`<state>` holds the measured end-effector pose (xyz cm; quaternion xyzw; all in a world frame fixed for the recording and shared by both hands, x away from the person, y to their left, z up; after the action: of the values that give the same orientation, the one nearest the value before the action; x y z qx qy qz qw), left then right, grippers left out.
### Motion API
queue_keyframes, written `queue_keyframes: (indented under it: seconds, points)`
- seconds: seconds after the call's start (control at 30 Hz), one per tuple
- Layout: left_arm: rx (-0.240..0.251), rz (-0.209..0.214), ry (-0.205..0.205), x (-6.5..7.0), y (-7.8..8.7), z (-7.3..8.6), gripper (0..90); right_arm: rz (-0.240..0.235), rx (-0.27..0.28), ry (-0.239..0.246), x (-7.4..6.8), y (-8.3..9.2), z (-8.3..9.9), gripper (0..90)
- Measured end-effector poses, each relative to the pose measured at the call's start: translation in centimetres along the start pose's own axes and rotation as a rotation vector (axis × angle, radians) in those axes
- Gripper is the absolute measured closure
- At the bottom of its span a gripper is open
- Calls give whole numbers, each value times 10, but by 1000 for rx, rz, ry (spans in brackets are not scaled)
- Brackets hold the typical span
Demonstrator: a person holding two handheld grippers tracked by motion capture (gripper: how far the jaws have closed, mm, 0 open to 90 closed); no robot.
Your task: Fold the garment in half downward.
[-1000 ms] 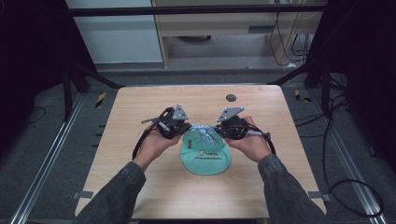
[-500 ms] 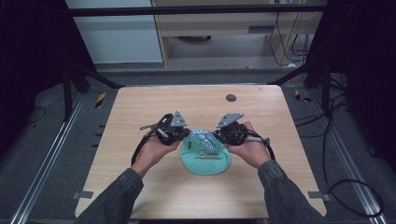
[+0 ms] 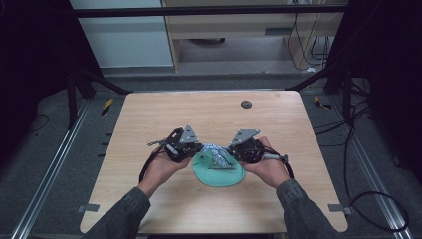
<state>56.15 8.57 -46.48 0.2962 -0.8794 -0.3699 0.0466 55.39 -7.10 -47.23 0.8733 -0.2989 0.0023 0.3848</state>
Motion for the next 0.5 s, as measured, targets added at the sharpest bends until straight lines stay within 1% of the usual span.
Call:
queue_keyframes:
  seconds: [0.1,0.27,0.33,0.37,0.43,0.5]
  points:
    - [-5,3,-7,3,0,3,867,-2,-5,6,-3,-1,3,837]
    - [2,10,-3,8,0,8,867,-1,-10,15,-6,0,5,836]
    - [3,16,-3,11,0,13,867,-6,-15,31,-11,0,8,834]
    - [5,21,-2,13,0,15,867,-6,-15,31,-11,0,8,834]
    - [-5,36,-6,18,-2,21,867,-11,-19,40,-16,0,13,834]
    - [-11,43,-11,20,-3,23,867,-13,-22,46,-18,0,14,835]
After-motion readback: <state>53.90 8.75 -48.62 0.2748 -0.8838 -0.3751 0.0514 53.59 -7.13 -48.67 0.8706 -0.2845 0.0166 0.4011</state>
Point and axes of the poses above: each handheld gripper's, and its own axes: y roughly backward along the jaws, z roughly out of its underside, x roughly to its right, the point moved 8 cm from there along -y, roughly forward along the jaws, and after that the axes turned 4 degrees about y, right-handed, at the moved point
